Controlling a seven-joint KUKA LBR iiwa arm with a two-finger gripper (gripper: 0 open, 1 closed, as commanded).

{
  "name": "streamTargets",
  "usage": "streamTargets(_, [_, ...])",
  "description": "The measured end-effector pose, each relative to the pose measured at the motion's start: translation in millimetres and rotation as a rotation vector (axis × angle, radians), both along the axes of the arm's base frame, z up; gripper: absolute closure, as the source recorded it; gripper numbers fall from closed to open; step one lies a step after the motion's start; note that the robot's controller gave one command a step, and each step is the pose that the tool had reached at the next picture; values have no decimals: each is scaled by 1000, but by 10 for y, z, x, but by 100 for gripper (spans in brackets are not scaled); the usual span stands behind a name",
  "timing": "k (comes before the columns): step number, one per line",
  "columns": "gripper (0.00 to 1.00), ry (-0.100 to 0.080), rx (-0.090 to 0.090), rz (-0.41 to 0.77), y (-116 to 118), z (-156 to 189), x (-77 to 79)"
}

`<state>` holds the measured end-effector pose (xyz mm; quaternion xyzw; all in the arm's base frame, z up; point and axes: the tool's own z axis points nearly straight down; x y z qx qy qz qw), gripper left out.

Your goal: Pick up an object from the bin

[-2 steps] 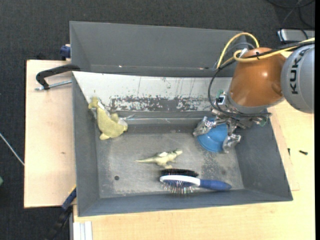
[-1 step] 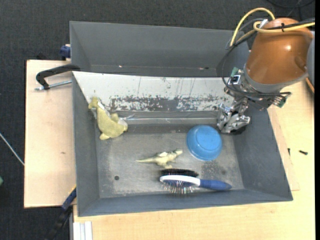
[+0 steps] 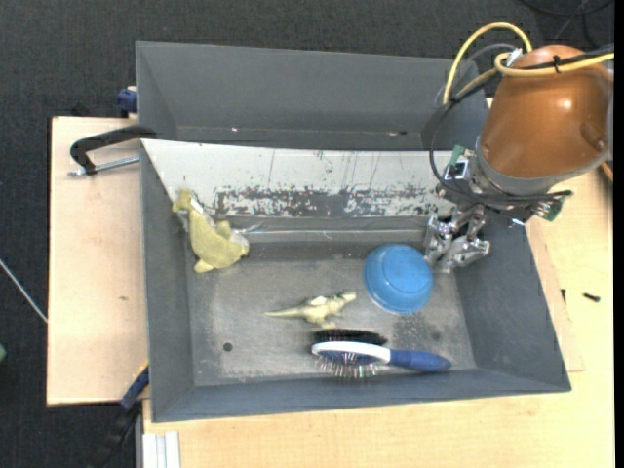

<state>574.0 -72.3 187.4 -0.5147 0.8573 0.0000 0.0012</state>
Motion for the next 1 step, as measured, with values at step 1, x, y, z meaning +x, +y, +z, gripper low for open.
streamTargets(1, [100, -6, 3, -38, 174, 4, 253])
